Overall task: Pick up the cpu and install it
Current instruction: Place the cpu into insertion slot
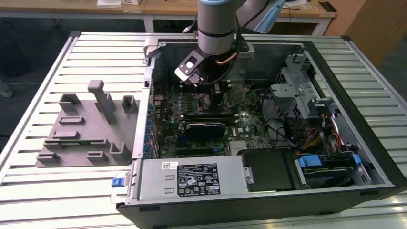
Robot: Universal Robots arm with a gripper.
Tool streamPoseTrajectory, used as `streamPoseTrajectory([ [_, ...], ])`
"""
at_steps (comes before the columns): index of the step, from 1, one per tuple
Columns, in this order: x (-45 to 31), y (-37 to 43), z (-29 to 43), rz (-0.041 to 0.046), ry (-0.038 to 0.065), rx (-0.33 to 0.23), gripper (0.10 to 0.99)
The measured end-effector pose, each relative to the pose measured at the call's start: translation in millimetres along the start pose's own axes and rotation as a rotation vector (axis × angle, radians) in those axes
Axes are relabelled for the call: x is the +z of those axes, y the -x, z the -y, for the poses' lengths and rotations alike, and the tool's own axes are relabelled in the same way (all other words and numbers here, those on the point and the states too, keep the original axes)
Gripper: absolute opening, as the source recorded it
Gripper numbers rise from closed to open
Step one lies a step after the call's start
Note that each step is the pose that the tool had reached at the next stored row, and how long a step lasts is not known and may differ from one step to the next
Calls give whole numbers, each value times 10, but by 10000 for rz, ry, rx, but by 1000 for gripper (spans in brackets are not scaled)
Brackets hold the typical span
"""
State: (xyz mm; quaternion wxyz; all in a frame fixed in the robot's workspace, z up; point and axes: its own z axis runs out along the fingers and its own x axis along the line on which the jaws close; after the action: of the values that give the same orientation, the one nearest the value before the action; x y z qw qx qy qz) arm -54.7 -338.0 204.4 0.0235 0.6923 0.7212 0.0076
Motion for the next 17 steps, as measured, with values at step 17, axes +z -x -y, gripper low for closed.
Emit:
streamPoseTrajectory([
  [17, 111, -39, 18, 19, -10, 418, 541],
])
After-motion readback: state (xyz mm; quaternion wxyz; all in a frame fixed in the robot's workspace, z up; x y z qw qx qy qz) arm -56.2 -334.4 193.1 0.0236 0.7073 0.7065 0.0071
